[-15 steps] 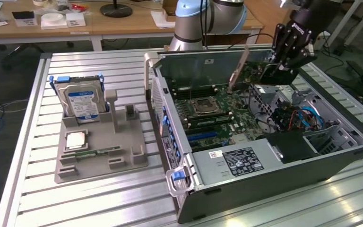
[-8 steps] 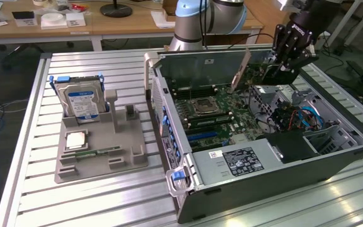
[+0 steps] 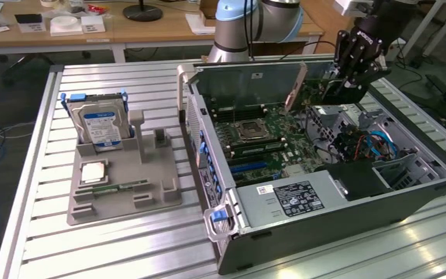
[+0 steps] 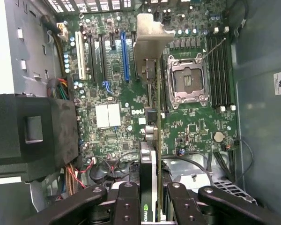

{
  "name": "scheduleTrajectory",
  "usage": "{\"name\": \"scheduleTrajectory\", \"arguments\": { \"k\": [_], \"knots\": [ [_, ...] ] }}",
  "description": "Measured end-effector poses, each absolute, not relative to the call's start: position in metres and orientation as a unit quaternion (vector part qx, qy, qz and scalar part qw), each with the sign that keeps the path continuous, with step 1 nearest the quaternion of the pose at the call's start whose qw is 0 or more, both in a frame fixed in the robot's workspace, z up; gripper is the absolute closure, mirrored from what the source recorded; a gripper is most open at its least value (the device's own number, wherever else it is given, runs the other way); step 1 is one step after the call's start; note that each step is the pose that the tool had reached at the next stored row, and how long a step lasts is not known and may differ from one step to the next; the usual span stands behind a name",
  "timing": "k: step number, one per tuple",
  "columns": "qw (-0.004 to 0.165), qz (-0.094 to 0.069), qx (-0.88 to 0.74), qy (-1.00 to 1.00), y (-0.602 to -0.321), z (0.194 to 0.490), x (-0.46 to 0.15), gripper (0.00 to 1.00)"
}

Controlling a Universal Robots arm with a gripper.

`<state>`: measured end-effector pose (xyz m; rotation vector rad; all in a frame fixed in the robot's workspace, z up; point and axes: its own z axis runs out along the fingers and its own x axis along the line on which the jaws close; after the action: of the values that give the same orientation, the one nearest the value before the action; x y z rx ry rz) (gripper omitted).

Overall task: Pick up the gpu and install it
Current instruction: 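Insert the gpu into the slot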

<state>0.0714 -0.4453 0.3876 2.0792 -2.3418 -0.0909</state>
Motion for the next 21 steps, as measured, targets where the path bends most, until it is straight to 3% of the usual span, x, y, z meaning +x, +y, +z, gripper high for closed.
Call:
{"name": "scheduleTrajectory", "arguments": {
  "k": [21],
  "knots": [
    [-0.002,-0.023,0.678,-0.735,-0.445,0.386,0.053,0.73]
  ]
}}
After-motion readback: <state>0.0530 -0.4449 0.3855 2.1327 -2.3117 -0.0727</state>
